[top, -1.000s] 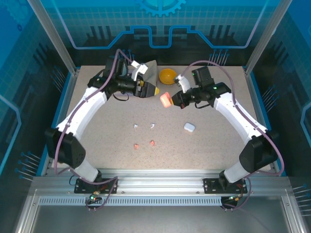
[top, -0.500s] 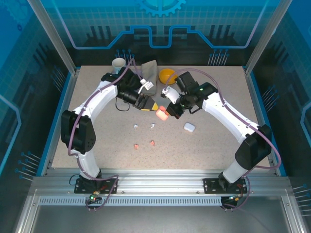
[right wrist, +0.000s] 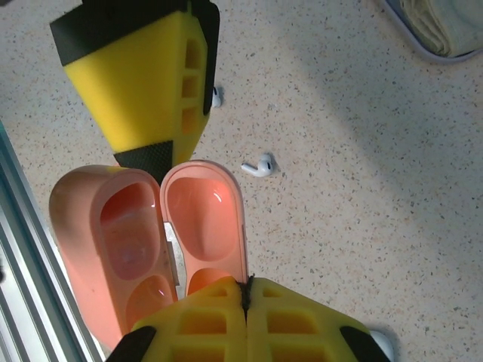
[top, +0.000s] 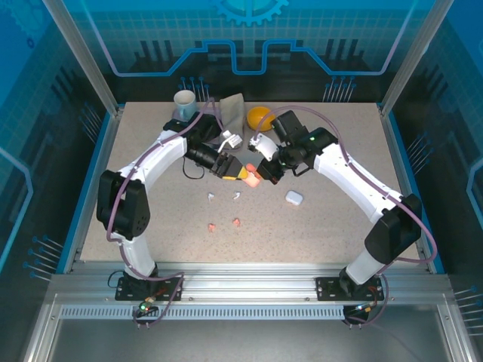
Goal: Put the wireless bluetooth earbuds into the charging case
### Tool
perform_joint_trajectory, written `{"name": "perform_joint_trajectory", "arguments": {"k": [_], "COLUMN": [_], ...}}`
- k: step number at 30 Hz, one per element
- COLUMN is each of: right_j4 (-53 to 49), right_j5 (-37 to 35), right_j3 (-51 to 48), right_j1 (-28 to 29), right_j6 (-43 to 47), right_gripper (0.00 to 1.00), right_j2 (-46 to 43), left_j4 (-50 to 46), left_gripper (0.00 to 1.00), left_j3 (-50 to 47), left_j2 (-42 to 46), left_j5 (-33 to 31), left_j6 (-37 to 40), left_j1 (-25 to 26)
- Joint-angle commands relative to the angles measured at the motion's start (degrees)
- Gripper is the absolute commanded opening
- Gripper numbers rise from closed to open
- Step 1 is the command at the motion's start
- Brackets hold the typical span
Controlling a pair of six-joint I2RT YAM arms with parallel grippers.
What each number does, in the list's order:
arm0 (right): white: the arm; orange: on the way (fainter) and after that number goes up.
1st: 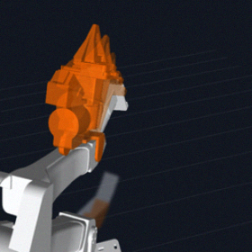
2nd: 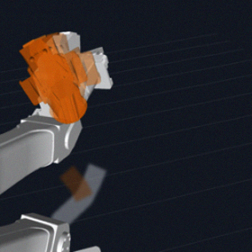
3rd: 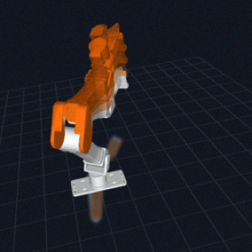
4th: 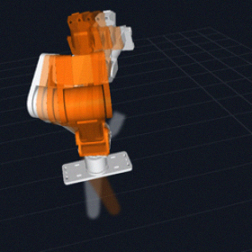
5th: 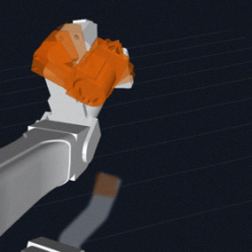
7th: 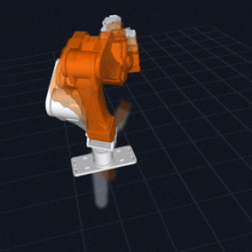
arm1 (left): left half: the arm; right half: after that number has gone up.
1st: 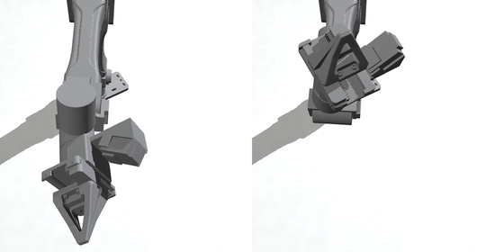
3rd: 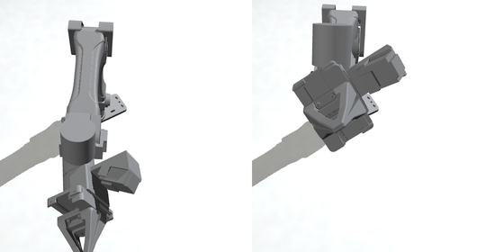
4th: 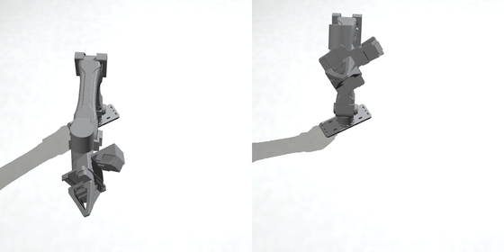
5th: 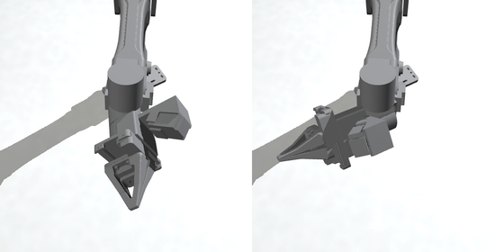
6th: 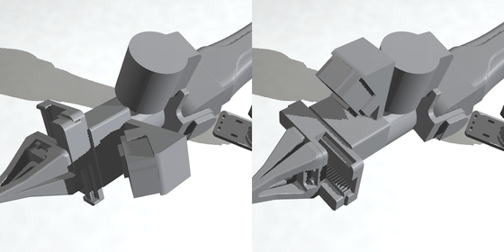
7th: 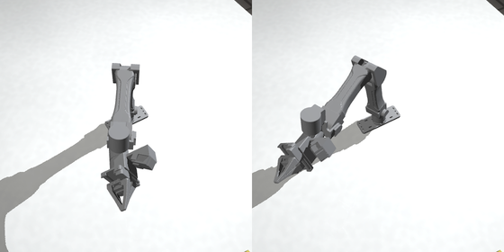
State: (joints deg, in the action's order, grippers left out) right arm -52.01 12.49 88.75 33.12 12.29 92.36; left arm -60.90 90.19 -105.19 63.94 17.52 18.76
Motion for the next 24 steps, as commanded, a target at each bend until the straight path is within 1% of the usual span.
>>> {"name": "perform_joint_trajectory", "arguments": {"k": [1,11,17,24], "right_j4": [-0.49,-1.25,-1.34,-1.25], "right_j5": [1.75,1.65,1.32,0.96], "right_j3": [1.70,3.00,3.13,3.24], "right_j1": [0.93,1.49,1.50,1.50], "right_j6": [0.27,0.53,0.62,0.76], "right_gripper": [0.00,0.00,0.00,0.00], "right_j2": [0.54,1.51,1.55,1.86], "left_j4": [1.05,-0.68,-1.75,-3.16], "left_gripper": [0.62,0.52,0.40,0.40], "left_j3": [0.84,3.04,3.50,3.43], "left_j2": [-1.43,-3.19,-3.41,-3.10], "left_j5": [1.20,0.65,0.56,0.84], "left_j6": [-0.73,-0.02,0.66,1.90], "left_j1": [0.72,2.27,2.31,2.33]}}
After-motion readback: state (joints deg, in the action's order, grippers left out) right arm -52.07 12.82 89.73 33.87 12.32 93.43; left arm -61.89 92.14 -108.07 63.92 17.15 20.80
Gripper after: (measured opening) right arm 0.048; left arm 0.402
